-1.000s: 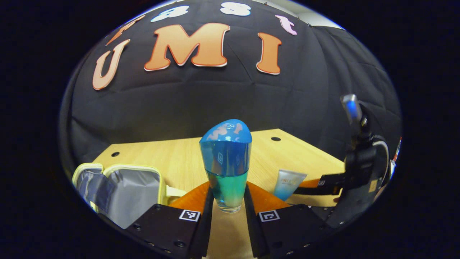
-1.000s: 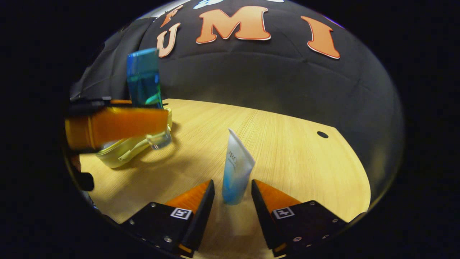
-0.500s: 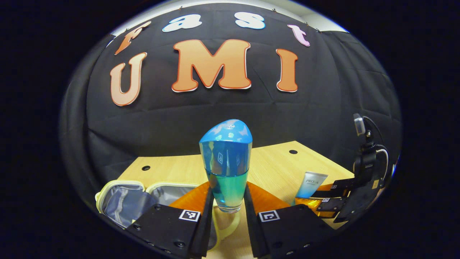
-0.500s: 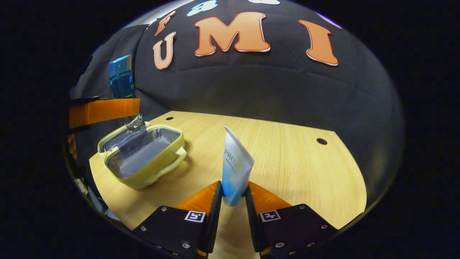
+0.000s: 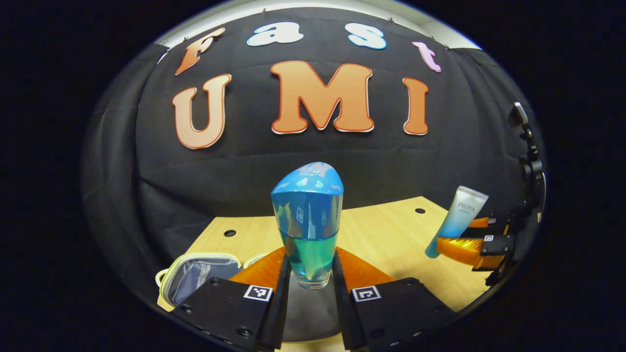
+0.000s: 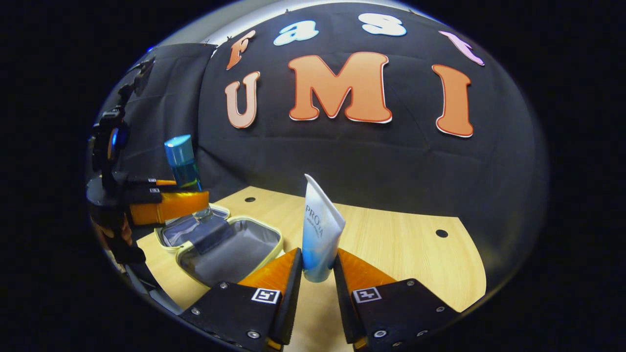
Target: First open the suitcase, pack the skin care products into it, and then close the suitcase.
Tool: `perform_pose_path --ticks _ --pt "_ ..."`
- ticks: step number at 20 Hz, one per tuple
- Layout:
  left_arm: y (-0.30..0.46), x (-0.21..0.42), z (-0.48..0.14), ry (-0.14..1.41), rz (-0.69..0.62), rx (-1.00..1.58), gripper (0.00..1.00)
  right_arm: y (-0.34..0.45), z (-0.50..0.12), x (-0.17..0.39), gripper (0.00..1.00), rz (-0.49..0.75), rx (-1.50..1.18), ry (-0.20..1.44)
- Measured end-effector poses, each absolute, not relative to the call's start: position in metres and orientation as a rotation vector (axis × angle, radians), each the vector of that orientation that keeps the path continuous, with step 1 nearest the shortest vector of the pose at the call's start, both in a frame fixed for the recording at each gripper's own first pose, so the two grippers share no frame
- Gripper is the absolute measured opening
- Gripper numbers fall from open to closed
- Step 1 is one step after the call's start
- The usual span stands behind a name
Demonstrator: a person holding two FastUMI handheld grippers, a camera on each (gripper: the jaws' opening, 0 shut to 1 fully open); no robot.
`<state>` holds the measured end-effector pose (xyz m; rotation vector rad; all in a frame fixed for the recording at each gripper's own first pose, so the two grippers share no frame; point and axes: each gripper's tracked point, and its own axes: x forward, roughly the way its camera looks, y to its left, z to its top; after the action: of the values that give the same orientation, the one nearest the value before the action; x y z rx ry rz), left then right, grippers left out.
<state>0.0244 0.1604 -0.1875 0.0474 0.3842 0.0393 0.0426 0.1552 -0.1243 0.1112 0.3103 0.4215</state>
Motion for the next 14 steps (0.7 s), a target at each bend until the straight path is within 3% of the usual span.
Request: perform_pose_path --ticks 3,4,7,11,12,14 --pt "0.186 0.020 -0.213 0.451 0.048 0.025 0.44 0.176 -0.117 0.041 0.40 0.436 0.090 0.300" --pt "0.194 0.019 -0.225 0.484 0.045 0.018 0.45 0.180 -0.117 0.039 0.35 0.435 0.086 0.300" --pt "0.213 0.015 -0.274 0.619 0.024 -0.012 0.45 0.197 -0.121 0.034 0.40 0.434 0.098 0.322" --pt "0.230 0.014 -0.327 0.778 0.000 -0.032 0.45 0.214 -0.124 0.033 0.40 0.415 0.094 0.342" --pt "0.235 0.013 -0.342 0.833 -0.010 -0.029 0.45 0.216 -0.125 0.030 0.35 0.407 0.095 0.346" --pt "0.241 0.010 -0.368 0.916 -0.016 -0.072 0.45 0.221 -0.127 0.029 0.40 0.395 0.094 0.358"
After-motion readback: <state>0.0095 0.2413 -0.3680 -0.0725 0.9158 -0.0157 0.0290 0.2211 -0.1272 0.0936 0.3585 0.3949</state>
